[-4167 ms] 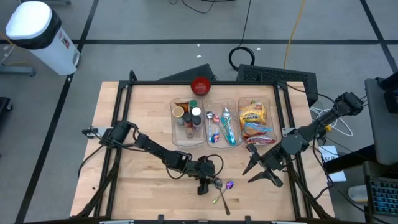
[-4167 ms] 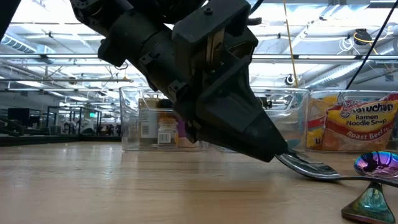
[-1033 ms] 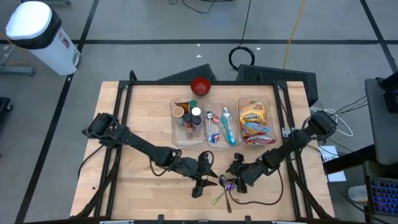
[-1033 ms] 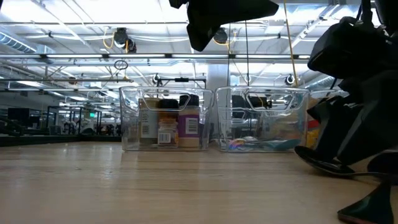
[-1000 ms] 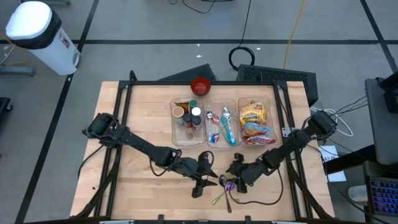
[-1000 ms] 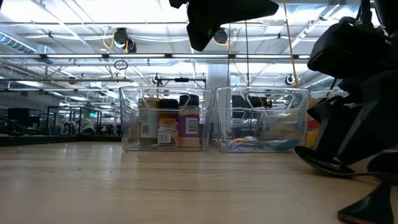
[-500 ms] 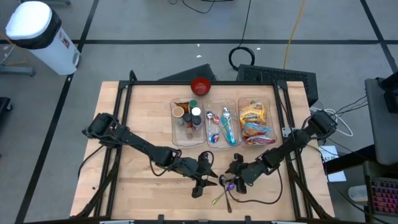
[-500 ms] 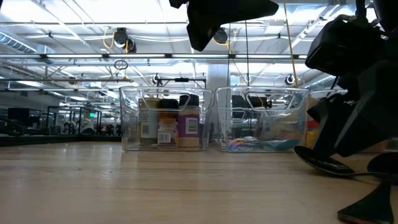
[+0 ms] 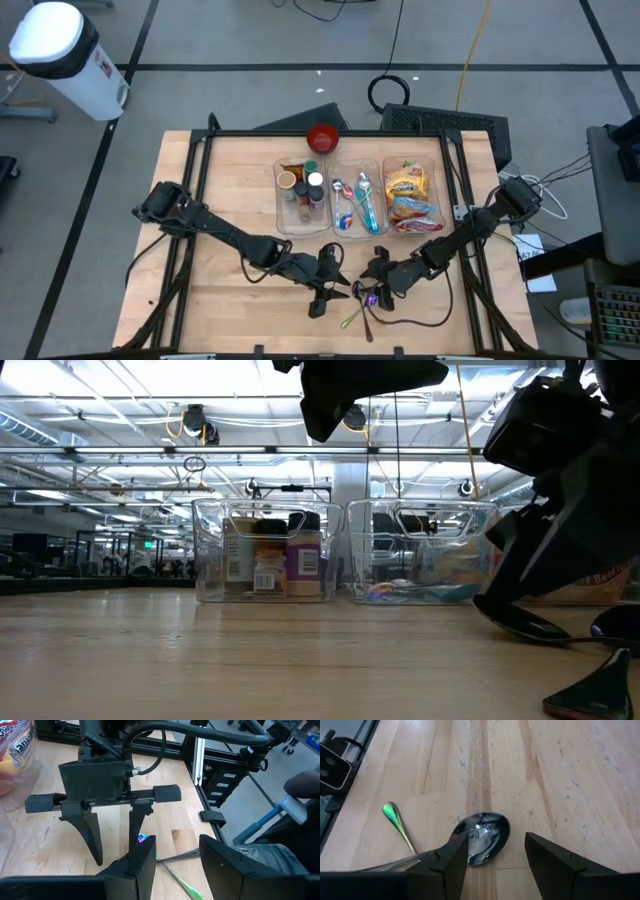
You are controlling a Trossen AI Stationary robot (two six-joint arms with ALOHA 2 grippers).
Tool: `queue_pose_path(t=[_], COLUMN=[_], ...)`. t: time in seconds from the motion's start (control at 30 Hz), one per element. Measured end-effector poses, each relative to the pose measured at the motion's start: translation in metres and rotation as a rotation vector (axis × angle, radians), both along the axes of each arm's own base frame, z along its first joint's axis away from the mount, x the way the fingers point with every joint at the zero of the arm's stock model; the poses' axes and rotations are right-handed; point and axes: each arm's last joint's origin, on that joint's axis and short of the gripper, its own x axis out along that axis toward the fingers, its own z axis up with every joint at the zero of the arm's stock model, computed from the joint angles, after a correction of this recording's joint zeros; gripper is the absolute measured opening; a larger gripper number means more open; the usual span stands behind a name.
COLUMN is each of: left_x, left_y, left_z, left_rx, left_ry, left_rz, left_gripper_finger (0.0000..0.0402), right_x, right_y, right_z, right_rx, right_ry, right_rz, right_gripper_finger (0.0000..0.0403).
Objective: Pick & Place Food Item
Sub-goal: Put the black spoon into the middle transparent bin
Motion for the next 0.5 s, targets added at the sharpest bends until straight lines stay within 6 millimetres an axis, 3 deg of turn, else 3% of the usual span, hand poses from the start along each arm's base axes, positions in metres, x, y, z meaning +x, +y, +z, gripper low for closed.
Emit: queue_pose_path(t=[0.5], left_x=[0.000], left_y=[0.000], left_z=[0.000], left_rx=[-0.001], left_ry=[-0.001], left_rz=[0.001], left_gripper_finger=[0.0159], right_x=[0.005], right_y=[0.003], right_z=[-0.016], right_rx=[-0.047], right_ry=[-0.014], right_rz=[0.038], right_gripper_finger=[0.0183])
